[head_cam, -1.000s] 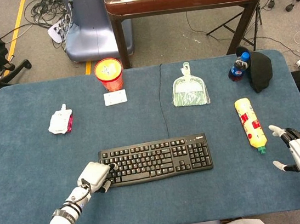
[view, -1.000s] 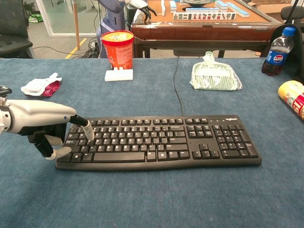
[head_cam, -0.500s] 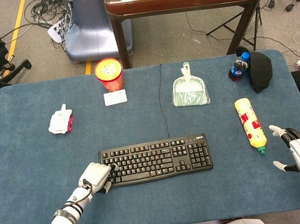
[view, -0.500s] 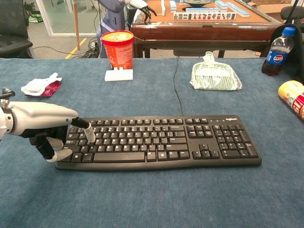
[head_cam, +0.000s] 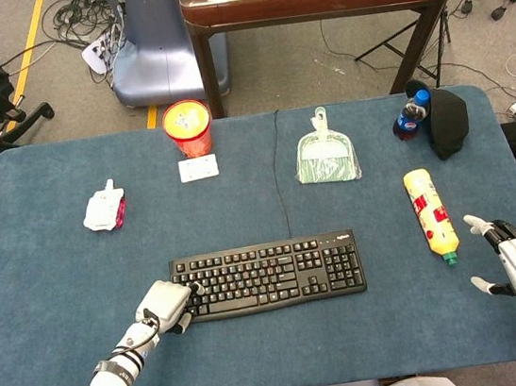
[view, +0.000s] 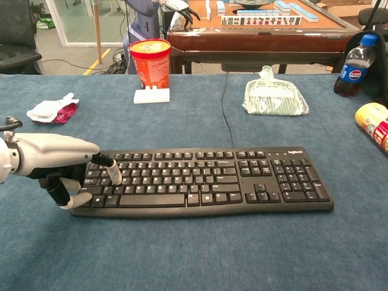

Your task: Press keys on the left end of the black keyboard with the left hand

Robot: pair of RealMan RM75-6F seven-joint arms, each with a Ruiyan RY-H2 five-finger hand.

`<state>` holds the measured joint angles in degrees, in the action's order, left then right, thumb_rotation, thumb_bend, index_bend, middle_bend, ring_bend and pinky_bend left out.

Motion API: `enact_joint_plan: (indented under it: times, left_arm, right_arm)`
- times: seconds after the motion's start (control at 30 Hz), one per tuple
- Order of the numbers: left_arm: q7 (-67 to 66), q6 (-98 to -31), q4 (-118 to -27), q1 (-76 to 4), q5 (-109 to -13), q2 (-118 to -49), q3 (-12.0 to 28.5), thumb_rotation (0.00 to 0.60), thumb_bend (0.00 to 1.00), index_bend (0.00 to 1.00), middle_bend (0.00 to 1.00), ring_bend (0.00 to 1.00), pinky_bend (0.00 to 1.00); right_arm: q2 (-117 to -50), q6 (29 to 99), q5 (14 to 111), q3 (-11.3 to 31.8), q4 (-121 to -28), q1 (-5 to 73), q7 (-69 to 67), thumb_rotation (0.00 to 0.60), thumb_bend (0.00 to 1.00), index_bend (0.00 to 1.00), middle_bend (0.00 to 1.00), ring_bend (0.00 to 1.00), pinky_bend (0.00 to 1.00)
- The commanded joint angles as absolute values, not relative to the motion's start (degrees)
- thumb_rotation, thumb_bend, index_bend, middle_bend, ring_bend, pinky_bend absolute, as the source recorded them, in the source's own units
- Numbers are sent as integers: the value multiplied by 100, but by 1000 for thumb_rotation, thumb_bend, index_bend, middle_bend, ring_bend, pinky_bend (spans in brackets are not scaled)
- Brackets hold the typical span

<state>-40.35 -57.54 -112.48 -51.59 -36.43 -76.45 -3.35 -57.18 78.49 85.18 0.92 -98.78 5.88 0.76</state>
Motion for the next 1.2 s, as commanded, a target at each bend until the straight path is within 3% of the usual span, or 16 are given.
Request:
enact_joint_plan:
  times: [0.03, 0.43, 0.6, 0.73, 0.83, 1.0, 1.2]
  left_arm:
    - [-4025, -5759, -11245, -5164, -3638, -7652, -343, 600, 447, 243, 1000, 965, 1000]
    - [-3729, -6108, -11616, -4953, -4001, -7328, -337, 600, 447, 225, 1000, 964, 1000]
    - [-3302, -6648, -11895, -4443, -4960, -6980, -513, 600, 439, 199, 974, 913, 1000]
    - [-2960, -7278, -11852, -3851, -6155, -6779, -839, 600, 436, 176, 817, 802, 999]
    - [-2770, -7845, -11745, -3389, -6871, -6663, -1028, 600, 434, 153, 634, 692, 956]
    - [-2631, -8646, -11525, -2664, -7497, -6548, -1220, 600, 407, 136, 383, 455, 750]
    - [-2409, -9047, -11210, -2060, -7841, -6456, -1340, 600, 392, 141, 332, 358, 556]
  right_arm:
    - [-5712, 7848, 8520, 91, -9879, 587, 69, 600, 5, 172, 300, 215, 383]
    - [-5692, 7891, 8553, 93, -9884, 570, 14, 600, 5, 172, 300, 215, 383]
    - [-5701, 7883, 8558, 87, -9882, 570, 29, 600, 5, 172, 300, 215, 383]
    - [-5728, 7851, 8541, 84, -9876, 582, 83, 600, 5, 172, 300, 215, 383]
    - [-5757, 7821, 8515, 84, -9874, 592, 143, 600, 5, 172, 300, 215, 383]
    - [-5807, 7767, 8463, 83, -9868, 609, 247, 600, 5, 172, 300, 215, 383]
    - [-5854, 7685, 8423, 84, -9848, 649, 347, 600, 5, 172, 300, 215, 383]
